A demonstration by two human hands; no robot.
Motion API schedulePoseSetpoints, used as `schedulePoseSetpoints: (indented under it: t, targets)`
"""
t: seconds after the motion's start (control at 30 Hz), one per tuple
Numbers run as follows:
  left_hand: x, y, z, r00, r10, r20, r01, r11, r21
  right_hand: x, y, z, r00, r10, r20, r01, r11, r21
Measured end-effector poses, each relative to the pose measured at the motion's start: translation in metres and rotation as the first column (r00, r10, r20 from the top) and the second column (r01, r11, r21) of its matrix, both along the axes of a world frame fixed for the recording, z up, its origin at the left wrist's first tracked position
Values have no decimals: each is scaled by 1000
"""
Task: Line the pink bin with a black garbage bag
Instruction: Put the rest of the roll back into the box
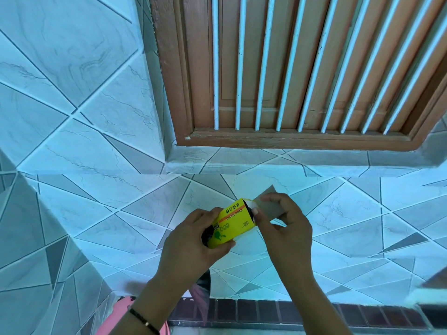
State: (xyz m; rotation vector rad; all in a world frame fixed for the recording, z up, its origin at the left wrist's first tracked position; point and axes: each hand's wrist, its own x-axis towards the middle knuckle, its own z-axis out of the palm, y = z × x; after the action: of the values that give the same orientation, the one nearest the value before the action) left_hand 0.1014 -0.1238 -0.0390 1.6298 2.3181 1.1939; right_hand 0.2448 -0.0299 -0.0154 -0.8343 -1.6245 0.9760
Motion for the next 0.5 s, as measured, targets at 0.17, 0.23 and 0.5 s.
schedulePoseSetpoints:
  t: [0.17, 0.23, 0.5]
  targets:
    - [1, 0, -2, 1000, 5, -5, -5, 1000, -7, 0, -4, 3, 999, 11, 38, -14, 997, 79]
    - [2, 0, 0, 1000, 14, -11, -14, 1000, -2, -1, -4, -1, 996, -4, 89, -10, 988, 153]
    - [3, 2, 2, 999, 26, -44, -26, 1000, 1, 1, -6, -7, 998, 57, -16, -54, 990, 130]
